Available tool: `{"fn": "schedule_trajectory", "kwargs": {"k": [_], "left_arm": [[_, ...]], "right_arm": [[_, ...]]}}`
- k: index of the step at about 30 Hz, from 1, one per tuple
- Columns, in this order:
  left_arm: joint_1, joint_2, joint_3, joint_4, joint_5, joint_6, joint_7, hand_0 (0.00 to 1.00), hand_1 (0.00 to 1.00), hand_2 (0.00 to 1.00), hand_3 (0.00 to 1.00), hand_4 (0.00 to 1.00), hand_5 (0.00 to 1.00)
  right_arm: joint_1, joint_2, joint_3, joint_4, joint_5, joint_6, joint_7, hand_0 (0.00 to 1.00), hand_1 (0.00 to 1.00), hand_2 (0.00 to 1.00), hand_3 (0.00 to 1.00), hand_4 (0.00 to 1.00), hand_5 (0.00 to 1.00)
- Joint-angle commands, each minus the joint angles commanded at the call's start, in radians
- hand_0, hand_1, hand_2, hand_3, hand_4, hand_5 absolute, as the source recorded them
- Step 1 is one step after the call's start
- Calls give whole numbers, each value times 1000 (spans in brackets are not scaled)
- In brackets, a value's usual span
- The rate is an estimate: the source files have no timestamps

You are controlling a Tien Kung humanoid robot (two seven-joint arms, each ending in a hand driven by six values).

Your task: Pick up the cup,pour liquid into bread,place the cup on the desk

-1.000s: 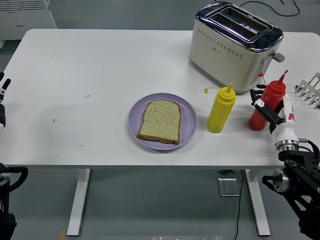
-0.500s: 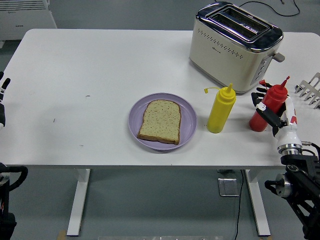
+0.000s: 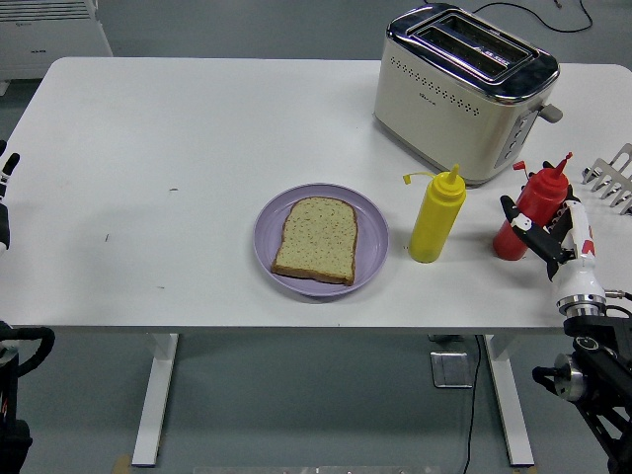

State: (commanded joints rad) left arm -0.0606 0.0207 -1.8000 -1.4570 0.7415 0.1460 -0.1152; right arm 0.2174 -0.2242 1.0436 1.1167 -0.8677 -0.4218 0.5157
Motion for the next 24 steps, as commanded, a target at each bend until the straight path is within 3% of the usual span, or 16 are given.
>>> {"fn": "schedule_trajectory", "kwargs": {"k": [13, 24], "left_arm": [[0, 2, 7, -1, 2, 0, 0, 713, 750, 779, 688, 661, 998], [2, 5, 11, -2, 2, 0, -1, 713, 751, 779, 688, 660, 998]], "right_arm": [[-68, -15, 54, 60, -85, 73, -50, 960, 899, 998, 998, 880, 238], [-146, -27, 118, 114, -118, 81, -57, 974, 914, 998, 998, 884, 240]]}}
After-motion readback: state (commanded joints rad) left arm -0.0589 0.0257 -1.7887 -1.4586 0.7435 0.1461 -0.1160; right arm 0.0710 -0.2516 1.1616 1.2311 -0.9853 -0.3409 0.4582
